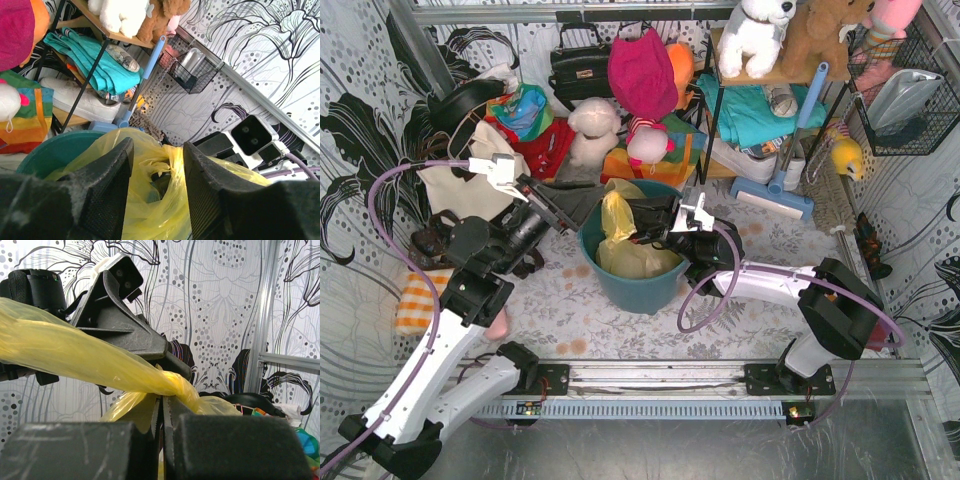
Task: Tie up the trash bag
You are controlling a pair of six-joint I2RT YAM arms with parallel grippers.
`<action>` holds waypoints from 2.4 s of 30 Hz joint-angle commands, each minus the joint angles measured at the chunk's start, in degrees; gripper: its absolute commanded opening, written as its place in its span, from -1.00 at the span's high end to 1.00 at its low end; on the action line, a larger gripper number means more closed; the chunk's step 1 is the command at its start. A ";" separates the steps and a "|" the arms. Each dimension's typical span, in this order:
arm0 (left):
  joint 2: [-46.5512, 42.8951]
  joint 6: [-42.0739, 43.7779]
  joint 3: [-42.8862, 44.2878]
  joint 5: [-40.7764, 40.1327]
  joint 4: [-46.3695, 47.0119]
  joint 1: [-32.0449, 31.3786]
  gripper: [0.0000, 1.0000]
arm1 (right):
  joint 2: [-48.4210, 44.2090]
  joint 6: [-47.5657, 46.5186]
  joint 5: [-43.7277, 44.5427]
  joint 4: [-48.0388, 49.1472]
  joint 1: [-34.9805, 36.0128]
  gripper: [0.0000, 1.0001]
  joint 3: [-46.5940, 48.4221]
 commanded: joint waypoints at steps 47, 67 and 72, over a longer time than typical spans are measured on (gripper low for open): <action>1.04 -0.51 -0.50 4.80 12.63 -0.33 1.00 | -3.87 -0.49 2.56 -0.37 0.64 0.43 -5.99; 2.57 -0.23 -0.60 6.15 14.85 -0.34 1.00 | -21.22 -12.78 0.14 -24.89 0.62 -0.03 -6.32; 2.58 -0.22 -0.11 7.05 15.19 -0.31 1.00 | -22.64 -15.69 -2.21 -29.23 0.62 -0.20 -4.19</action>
